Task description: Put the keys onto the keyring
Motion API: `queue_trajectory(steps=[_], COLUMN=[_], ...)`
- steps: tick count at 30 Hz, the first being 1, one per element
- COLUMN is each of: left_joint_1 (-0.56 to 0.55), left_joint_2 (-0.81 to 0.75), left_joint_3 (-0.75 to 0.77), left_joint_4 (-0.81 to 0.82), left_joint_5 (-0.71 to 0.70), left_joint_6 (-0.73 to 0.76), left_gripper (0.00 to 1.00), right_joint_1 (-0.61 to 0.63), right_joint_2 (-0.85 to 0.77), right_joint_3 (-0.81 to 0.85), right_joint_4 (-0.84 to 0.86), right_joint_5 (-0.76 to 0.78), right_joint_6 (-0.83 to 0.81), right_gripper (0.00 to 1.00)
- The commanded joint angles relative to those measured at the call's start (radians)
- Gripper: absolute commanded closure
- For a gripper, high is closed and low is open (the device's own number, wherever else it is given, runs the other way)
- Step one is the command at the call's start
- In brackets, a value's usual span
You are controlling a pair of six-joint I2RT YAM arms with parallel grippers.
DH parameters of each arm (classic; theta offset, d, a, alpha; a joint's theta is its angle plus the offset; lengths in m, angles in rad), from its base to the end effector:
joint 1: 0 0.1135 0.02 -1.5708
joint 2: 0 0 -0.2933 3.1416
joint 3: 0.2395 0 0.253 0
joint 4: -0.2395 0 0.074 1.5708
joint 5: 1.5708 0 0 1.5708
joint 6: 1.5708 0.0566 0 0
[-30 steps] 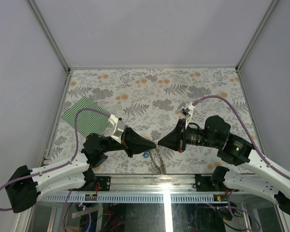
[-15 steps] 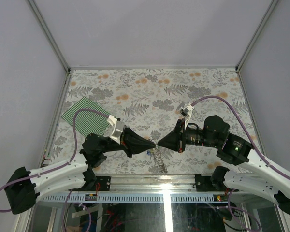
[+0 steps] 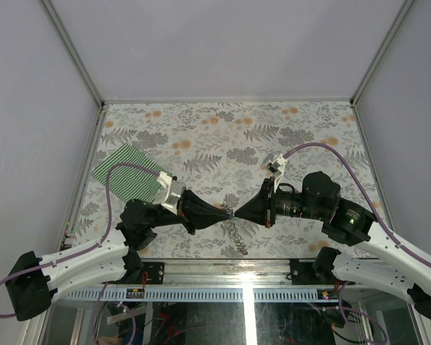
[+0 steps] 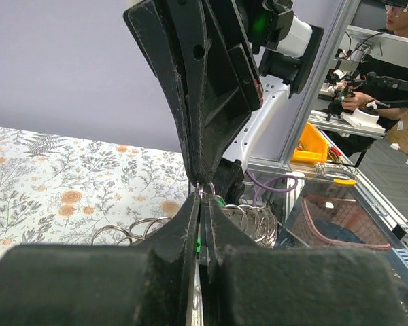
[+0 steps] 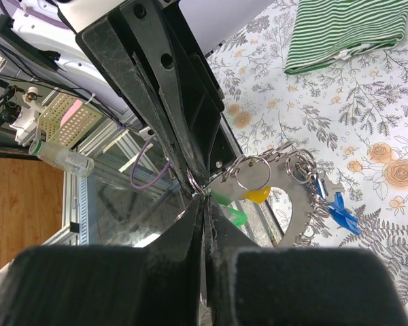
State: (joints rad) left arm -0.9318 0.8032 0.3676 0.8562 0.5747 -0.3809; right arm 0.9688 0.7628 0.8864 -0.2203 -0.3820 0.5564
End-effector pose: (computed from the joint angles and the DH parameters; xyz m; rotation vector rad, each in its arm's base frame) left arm 0.0799 -0.1591 0.3249 0.8800 1.0379 -1.4555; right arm 0.0791 0.1524 0.3938 -0.6990 1.7504 1.4236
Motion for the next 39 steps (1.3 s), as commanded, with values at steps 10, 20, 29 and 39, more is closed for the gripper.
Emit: queue_trajectory(steps=[10, 20, 29, 39], left_joint_1=[-0.006, -0.007, -0.006, -0.006], left_joint_2=[-0.027, -0.021, -0.022, -0.013], left_joint_3=[0.050, 0.048, 0.051, 0.053], left_joint_4=[0.049, 0.064, 0.060, 0.064], left_joint_5=[-0.028, -0.016, -0.002, -0.002], left_joint_6=[0.033, 0.025, 0.025, 0.028], left_gripper=[1.00, 1.00, 1.00, 1.00], right_joint_1=[0.006, 0.005, 0.005, 0.005], right_joint_2=[0.017, 0.021, -0.016, -0.056], right_joint_3=[-0.024, -0.050, -0.071, -0.080], right_joint_4=[0.007, 0.049, 0.102, 0.150], right_joint_5=[0.002, 0.035, 0.115, 0.100], right_joint_6=[0.003, 0.042, 0.077, 0.065], right_gripper=[1.00, 1.00, 1.00, 1.00])
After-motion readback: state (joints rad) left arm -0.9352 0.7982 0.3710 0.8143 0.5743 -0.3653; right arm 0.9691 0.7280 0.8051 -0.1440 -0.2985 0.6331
